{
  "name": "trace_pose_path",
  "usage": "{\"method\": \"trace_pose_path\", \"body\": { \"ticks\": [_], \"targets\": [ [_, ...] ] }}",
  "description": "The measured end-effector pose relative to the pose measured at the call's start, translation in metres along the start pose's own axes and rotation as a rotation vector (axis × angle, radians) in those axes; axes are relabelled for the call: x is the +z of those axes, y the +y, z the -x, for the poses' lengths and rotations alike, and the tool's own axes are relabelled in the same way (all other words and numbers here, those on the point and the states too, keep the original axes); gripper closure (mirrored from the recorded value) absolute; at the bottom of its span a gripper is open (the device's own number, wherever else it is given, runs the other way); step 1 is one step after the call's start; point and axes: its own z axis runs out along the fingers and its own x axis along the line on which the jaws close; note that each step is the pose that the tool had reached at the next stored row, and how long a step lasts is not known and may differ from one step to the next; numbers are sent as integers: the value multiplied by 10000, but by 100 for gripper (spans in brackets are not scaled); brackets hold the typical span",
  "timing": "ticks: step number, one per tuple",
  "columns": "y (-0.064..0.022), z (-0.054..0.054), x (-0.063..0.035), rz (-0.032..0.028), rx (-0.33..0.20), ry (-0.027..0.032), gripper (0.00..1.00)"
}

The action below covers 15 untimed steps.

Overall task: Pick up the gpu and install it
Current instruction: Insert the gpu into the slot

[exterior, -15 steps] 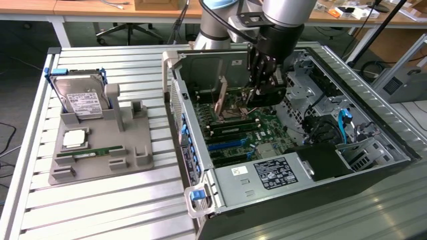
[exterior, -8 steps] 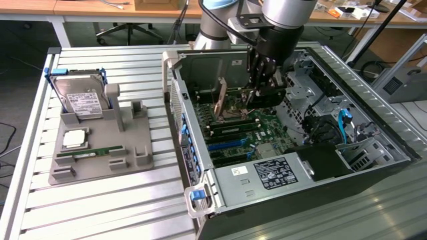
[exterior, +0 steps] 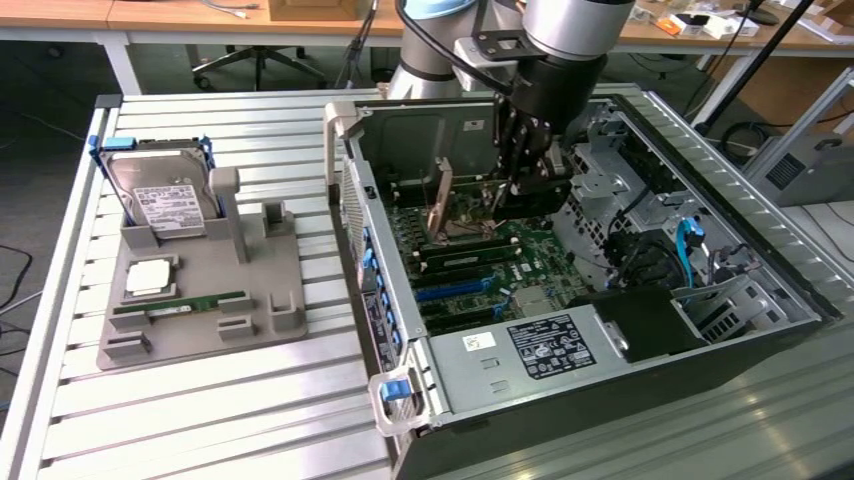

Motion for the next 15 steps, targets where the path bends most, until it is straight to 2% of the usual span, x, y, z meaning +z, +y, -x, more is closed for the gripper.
{"method": "trace_pose_path", "body": {
  "ticks": [15],
  "targets": [
    [24, -30, 15, 0, 0, 0, 73]
  ]
}}
